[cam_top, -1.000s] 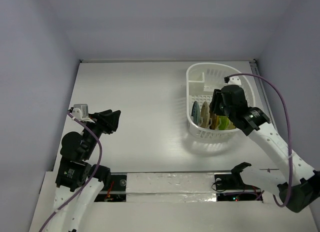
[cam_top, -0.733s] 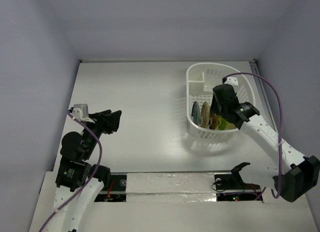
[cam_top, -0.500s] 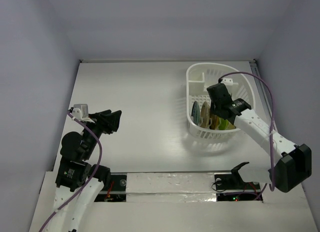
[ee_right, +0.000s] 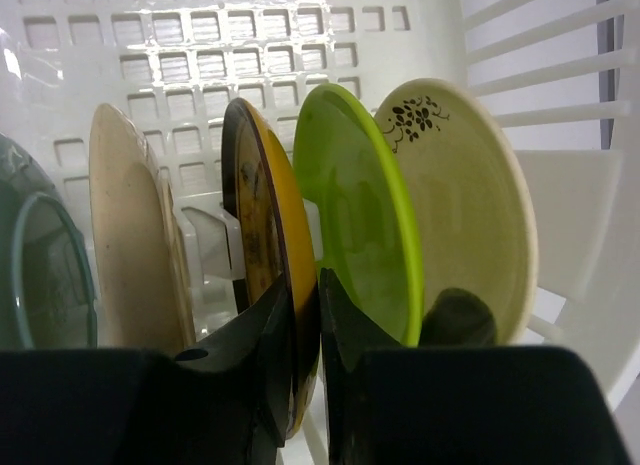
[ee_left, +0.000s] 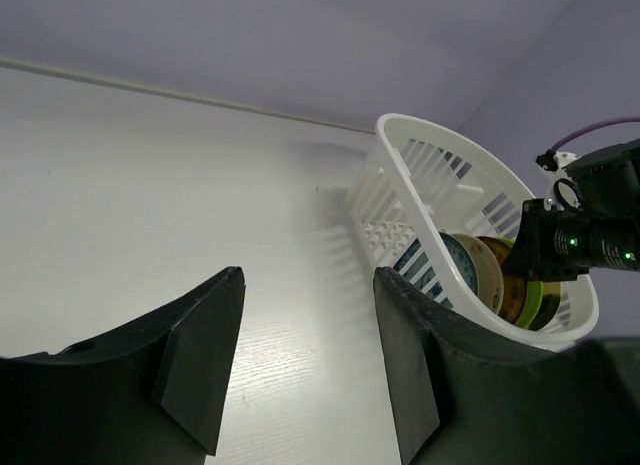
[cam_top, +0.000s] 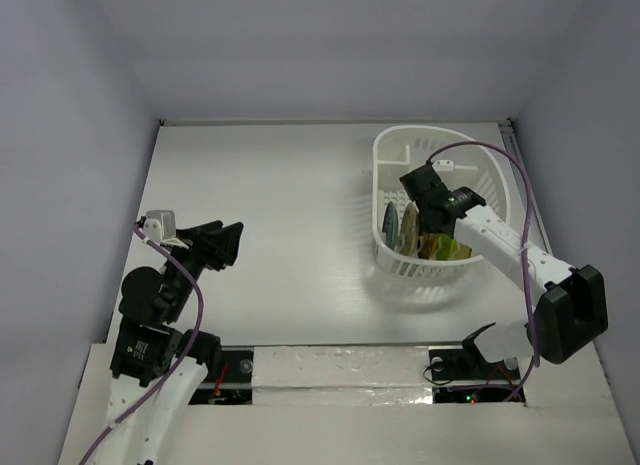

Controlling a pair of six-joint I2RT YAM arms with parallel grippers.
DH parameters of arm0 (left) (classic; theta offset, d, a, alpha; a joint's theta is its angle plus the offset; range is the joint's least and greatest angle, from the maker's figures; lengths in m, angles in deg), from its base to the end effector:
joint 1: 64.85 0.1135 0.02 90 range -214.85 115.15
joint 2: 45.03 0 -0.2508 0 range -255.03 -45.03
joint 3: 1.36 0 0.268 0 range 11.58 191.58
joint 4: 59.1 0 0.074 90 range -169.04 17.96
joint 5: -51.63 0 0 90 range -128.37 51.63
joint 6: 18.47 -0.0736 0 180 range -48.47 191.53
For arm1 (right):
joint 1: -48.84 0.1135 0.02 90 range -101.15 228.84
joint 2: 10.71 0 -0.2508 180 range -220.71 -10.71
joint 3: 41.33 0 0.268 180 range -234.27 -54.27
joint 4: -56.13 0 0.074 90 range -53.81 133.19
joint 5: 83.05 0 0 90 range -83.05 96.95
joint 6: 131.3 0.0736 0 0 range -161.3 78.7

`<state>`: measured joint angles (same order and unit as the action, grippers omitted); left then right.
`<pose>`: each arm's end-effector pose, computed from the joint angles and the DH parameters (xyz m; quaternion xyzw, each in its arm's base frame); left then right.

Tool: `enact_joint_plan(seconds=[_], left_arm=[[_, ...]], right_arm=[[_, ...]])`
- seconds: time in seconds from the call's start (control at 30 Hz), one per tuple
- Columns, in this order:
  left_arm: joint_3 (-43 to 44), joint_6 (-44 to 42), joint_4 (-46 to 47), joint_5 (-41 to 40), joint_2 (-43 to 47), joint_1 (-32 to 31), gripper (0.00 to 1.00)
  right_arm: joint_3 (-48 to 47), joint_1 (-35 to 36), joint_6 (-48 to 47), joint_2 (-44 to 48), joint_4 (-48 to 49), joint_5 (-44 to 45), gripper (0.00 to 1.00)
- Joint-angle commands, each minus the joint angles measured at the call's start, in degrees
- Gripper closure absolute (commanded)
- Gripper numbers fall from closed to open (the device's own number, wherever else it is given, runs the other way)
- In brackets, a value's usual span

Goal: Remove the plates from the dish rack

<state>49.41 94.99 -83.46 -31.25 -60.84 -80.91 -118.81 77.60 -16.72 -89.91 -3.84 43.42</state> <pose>0.1348 -0.0483 0.3624 0.0065 0.6393 -0.2969 0.7093 0.2876 0.1079 0.2346 0.0429 0.9231 -0.1669 0.3437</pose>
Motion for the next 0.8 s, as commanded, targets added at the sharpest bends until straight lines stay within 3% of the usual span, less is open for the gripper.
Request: enact_joint_plan(seconds=[0.0, 0.5, 0.77], left_arm=[[0.1, -0.1, 2.3, 0.9, 0.9, -0.2, 0.48], [0.1, -0.2, 2.4, 0.7, 1.5, -0.2, 0.48], [0.1, -0.1, 2.4, 0.8, 1.2, -0.2, 0.48]], right_arm=[[-4.2, 1.2, 0.9, 0.1, -2.1, 3.6, 0.84], [-13.2, 4.0, -0.9, -1.1, -11.0, 10.4, 1.00], [-27.5, 5.7, -0.6, 1.9, -17.6, 15.4, 1.00]])
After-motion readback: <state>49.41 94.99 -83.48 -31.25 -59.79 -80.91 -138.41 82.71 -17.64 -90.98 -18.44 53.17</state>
